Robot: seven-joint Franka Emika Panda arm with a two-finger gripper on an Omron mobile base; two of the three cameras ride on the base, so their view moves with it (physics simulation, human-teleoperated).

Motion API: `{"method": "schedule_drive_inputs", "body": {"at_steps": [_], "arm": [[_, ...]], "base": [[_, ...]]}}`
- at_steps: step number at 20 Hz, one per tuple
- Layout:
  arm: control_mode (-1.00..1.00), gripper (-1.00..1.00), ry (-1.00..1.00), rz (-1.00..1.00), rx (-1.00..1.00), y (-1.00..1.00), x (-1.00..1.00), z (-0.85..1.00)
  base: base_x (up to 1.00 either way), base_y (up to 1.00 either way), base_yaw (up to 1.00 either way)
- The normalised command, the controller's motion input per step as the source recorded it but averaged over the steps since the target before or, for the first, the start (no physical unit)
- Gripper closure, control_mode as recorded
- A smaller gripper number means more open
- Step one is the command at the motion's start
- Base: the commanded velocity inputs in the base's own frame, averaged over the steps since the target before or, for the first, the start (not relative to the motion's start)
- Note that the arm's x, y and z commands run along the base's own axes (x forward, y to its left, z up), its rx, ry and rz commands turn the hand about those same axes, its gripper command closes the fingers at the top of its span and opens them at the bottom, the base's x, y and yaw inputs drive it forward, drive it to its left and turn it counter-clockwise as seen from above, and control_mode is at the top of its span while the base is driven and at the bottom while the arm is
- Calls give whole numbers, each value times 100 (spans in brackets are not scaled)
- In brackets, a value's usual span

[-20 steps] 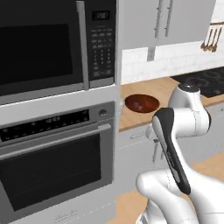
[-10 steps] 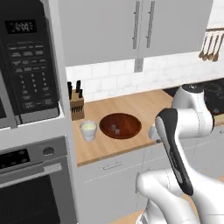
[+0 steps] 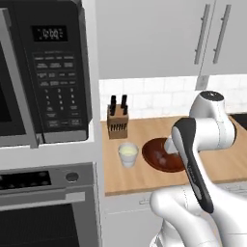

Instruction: Grab a lemon wedge from the fridge and one ice cube from the ice bowl, and put them in the glass of lemonade.

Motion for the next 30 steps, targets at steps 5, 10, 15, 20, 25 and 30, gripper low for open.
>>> {"method": "schedule_drive_inputs", "body": {"at_steps": [5,10,15,20,25,30], "arm": [[100,-100,0,0,0,0,0,0],[-100,-100,0,15,0,-27,29,-51],[-100,-100,0,0,0,-22,26,-63],[-100,-100,4,0,7,-14,23,-31],[-100,-100,9,-10,31,-23,34,-25],[-100,-100,6,-12,13,-14,53,-17]], "base": [[49,0,39],[0,0,0],[0,0,0],[0,0,0],[0,0,0],[0,0,0]]}}
